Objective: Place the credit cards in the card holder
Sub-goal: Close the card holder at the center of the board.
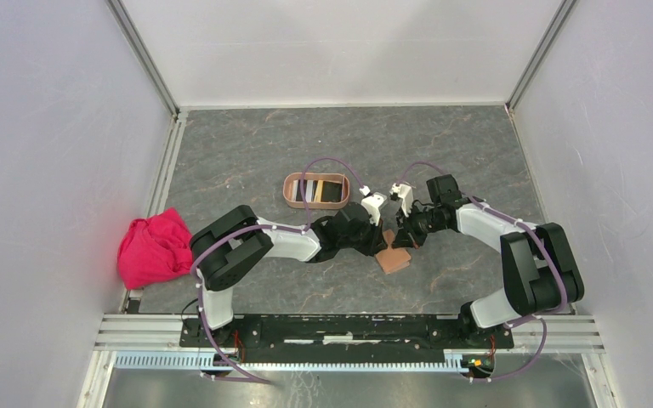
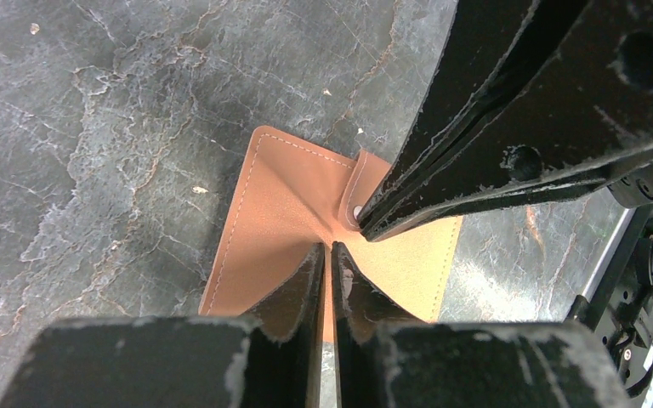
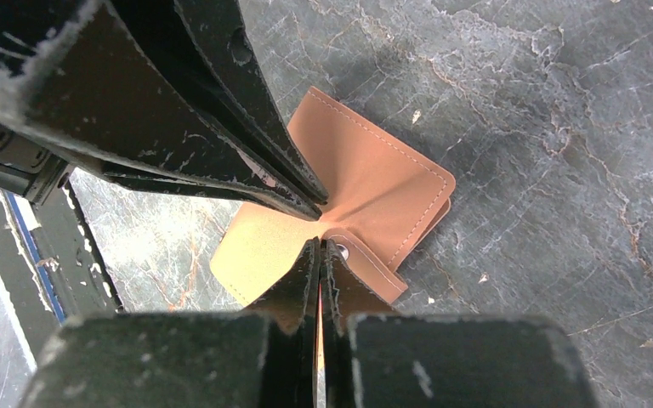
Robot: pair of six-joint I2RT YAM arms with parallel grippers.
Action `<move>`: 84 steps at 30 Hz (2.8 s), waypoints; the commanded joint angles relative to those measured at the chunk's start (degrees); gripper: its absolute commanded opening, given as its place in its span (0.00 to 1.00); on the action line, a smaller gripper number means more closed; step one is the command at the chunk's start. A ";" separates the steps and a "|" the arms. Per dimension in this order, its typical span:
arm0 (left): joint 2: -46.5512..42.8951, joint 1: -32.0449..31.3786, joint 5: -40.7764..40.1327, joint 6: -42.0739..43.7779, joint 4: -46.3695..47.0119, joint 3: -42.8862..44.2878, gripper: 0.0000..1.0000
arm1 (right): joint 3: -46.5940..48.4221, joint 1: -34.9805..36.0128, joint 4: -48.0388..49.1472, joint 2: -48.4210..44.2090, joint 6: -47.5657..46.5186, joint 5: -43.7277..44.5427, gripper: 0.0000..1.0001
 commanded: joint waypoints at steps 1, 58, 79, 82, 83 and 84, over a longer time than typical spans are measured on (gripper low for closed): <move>0.78 0.14 1.45 2.09 0.35 0.44 0.12 | -0.85 0.49 -0.64 -1.15 -1.57 3.35 0.00; -5.34 2.89 7.43 -6.97 13.47 -5.74 0.13 | 8.64 -6.83 -17.99 19.21 -11.92 -13.98 0.00; -0.77 3.17 10.37 -12.16 19.16 -4.76 0.11 | 10.66 -8.51 -18.49 22.81 -9.92 -13.88 0.01; 1.17 3.54 9.90 -13.69 19.51 -3.73 0.10 | 10.82 -8.58 -18.90 23.07 -10.26 -14.09 0.01; 1.96 3.69 10.16 -13.99 19.72 -3.46 0.10 | 10.84 -8.56 -18.90 23.06 -10.26 -14.09 0.01; 2.33 3.74 10.47 -14.22 19.87 -3.37 0.09 | 10.84 -8.60 -18.84 23.07 -10.16 -14.13 0.01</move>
